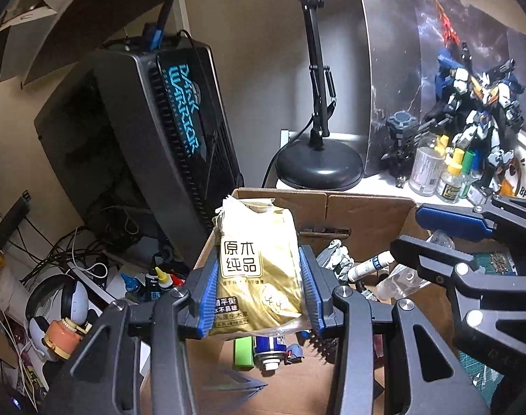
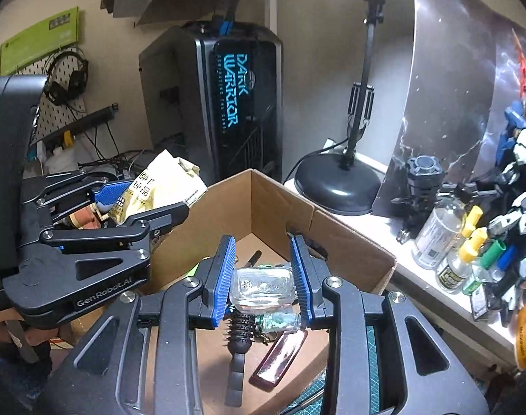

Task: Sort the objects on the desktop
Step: 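Lower both tools with the packet and bottle down into the box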

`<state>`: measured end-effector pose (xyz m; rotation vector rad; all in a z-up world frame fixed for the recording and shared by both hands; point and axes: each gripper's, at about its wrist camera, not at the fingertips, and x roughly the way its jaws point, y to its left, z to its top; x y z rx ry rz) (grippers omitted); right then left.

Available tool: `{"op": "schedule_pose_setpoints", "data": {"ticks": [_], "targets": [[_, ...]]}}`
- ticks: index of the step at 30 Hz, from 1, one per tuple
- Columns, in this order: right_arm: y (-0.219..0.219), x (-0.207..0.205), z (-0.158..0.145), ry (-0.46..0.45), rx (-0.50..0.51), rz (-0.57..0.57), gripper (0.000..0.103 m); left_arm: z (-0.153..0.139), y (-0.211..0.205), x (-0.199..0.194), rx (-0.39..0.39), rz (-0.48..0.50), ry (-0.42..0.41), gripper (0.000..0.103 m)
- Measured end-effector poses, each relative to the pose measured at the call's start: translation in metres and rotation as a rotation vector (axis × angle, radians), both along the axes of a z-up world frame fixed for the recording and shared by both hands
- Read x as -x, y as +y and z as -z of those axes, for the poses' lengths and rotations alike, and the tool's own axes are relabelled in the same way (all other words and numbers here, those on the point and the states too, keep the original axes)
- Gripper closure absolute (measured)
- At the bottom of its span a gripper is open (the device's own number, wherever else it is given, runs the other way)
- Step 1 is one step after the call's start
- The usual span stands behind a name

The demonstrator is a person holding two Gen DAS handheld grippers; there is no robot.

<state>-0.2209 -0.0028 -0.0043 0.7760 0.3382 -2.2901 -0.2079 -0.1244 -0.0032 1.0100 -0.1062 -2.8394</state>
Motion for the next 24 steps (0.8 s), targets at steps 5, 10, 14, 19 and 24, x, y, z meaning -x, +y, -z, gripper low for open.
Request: {"op": "schedule_pose_setpoints", "data": {"ticks": [5, 10, 14, 19, 24], "targets": [[-0.004, 0.013, 0.012, -0.027, -0.012, 0.000, 0.072, 0.012, -0.002, 0.015, 0.002, 0.000, -0.031, 0.061], [-0.007, 0.028, 0.025, -0.051, -0.035, 0.010, 0.072, 0.024, -0.004, 0.029, 0.001, 0.004, -0.073, 0.061], [-0.007, 0.037, 0.034, -0.069, -0.047, 0.014, 0.072, 0.036, -0.004, 0.041, 0.006, 0.012, -0.116, 0.061], [-0.011, 0.047, 0.042, -0.085, -0.063, 0.013, 0.072, 0.045, -0.004, 0.051, 0.017, 0.020, -0.146, 0.061], [-0.016, 0.055, 0.050, -0.098, -0.080, 0.005, 0.072, 0.053, -0.005, 0.062, 0.024, 0.024, -0.170, 0.061]]}}
